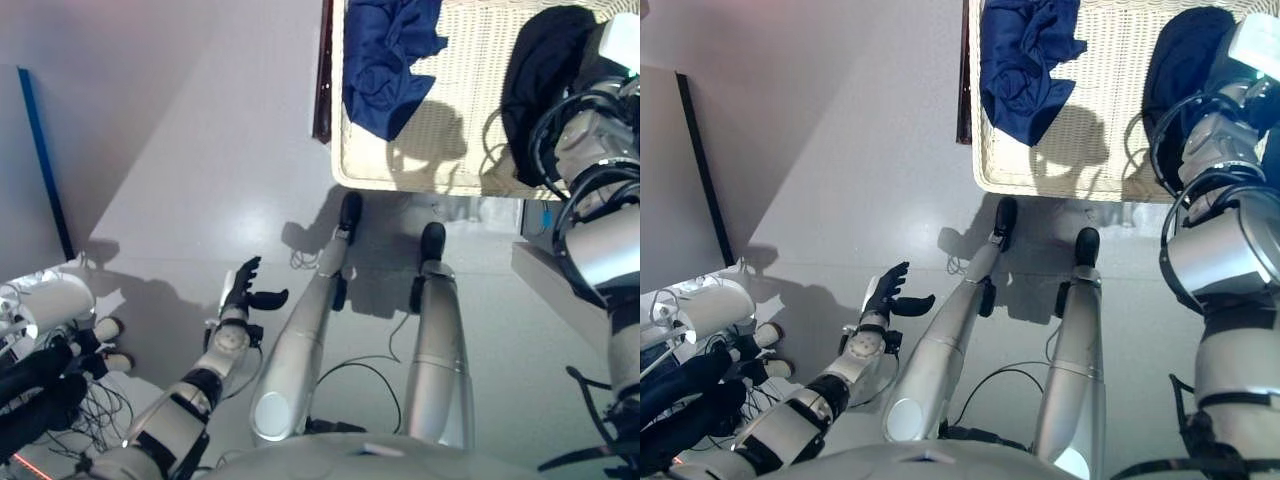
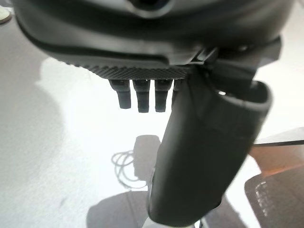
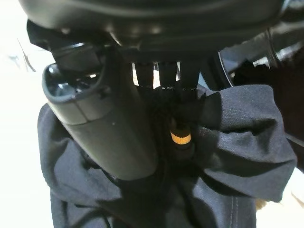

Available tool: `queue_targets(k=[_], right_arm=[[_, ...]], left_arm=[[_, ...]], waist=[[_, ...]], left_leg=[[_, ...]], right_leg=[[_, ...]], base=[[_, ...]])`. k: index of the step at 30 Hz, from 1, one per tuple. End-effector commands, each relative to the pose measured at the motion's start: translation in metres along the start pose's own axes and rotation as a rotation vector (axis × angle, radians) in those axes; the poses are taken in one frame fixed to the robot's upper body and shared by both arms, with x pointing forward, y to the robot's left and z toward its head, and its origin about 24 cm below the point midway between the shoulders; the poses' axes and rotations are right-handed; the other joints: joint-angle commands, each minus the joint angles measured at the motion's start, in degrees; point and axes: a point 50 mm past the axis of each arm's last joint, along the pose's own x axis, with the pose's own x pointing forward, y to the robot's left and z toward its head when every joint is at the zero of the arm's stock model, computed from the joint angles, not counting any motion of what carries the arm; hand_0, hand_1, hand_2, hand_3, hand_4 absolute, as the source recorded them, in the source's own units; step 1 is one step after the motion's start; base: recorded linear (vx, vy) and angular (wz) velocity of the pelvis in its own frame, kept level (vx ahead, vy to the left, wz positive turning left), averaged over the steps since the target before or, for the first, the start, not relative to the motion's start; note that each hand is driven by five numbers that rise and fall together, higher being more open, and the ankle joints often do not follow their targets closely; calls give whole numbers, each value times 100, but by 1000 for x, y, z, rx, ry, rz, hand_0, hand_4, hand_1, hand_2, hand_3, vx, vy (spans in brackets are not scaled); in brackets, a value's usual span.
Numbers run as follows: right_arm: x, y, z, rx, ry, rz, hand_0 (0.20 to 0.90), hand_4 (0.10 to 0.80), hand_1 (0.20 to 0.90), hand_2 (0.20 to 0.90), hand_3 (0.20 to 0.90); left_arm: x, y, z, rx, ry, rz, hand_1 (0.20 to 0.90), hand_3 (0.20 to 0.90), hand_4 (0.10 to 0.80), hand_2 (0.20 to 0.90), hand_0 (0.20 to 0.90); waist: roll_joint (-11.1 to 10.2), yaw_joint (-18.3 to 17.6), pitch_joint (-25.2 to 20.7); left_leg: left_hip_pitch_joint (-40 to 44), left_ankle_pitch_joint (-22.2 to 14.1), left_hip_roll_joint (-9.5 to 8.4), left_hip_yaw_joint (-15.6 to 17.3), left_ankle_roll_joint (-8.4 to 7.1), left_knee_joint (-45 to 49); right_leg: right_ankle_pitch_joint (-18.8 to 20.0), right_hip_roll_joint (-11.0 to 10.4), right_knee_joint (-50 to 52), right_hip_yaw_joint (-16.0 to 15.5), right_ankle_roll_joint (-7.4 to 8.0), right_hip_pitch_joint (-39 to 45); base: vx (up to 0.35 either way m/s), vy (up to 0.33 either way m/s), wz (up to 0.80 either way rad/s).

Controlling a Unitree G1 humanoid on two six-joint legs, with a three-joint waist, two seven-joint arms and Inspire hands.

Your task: Pick up the clothes and place them into the washing machine

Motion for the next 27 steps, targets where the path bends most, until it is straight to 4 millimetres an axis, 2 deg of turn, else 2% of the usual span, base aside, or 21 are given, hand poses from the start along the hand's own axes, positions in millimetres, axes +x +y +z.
queue_targets(k=[1,3,4,7,9,18,22,27], right_arm=[[3,-17,24,425,-64,-89,300,400,300,300,300],[-2,-8,25,780,-2,-72,300,400,300,300,300],[-4,-4,23,832,9,-66,300,400,300,300,300],[-12,11,26,1163,59,-24,300,400,300,300,300],[-18,20,26,1314,78,9,300,400,300,300,300],[-39,47,16,1859,204,-34,300,400,300,300,300],[-50,53,8,2095,228,-117,300,400,300,300,300],[-54,52,-9,2281,279,-287,300,400,300,300,300]], left_arm=[[-3,31,-28,5,118,127,900,900,800,900,900],[-4,32,-32,7,130,129,900,900,800,900,900],[-5,34,-34,14,139,128,900,900,800,900,900],[-7,36,-40,22,154,123,900,900,800,900,900],[-10,38,-45,26,168,118,900,900,800,900,900],[-24,30,-67,9,238,59,900,900,800,900,900],[-30,21,-72,6,247,21,900,900,800,900,900],[-35,13,-76,3,253,-13,900,900,800,900,900]], waist=[[-79,-46,0],[-85,-83,-39],[-81,-110,-62],[-60,-167,-137],[-30,-176,-189],[162,-229,-469],[314,-213,-570],[499,-182,-653]], left_leg=[[-41,-790,-77,462,-64,544],[130,-818,-79,475,-41,492],[217,-827,-79,492,-33,452],[491,-832,-82,495,-11,320],[639,-840,-96,509,18,255],[1104,-823,-137,533,97,25],[1202,-830,-187,520,104,6],[1218,-838,-240,511,107,4]], right_leg=[[959,107,-1504,-38,-184,643],[934,98,-1554,-37,-175,816],[928,88,-1594,-41,-166,901],[905,79,-1702,-31,-147,1161],[901,80,-1747,-19,-140,1285],[868,42,-1931,38,-93,1737],[815,25,-1913,40,-94,1818],[783,1,-1887,69,-93,1835]], base=[[33,-6,-10],[36,-5,-15],[36,7,-14],[43,4,-10],[50,6,-10],[33,14,-9],[0,0,0],[2,10,1]])
